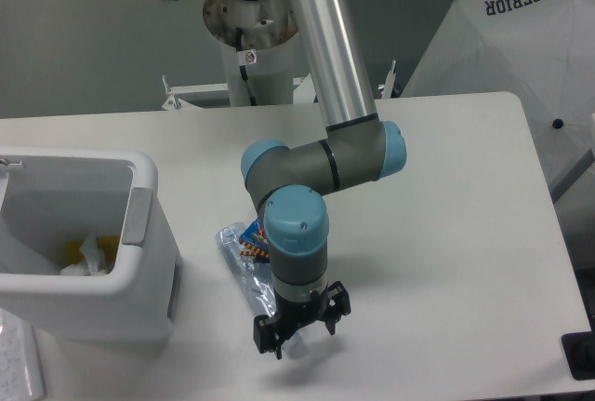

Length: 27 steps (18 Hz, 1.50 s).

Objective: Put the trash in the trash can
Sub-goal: 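Grasp the clear plastic bottle with the gripper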

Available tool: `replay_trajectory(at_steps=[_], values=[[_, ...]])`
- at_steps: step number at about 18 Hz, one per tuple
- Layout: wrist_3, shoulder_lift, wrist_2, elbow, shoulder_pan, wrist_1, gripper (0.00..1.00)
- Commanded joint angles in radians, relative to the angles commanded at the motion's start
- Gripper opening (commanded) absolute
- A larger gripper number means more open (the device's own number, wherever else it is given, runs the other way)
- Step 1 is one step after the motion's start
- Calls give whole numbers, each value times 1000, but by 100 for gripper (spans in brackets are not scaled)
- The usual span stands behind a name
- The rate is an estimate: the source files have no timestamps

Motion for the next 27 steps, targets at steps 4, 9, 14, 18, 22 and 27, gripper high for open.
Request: replay_trajectory(at_steps=[4,9,14,18,22,27], values=[[0,-20,6,9,-8,0,99],[0,-28,6,3,-11,-2,92],[2,-28,11,2,-21,0,77],[6,-28,11,0,-23,0,70],[8,-26,11,-2,-23,0,61],[6,-23,9,-3,-32,0,40]])
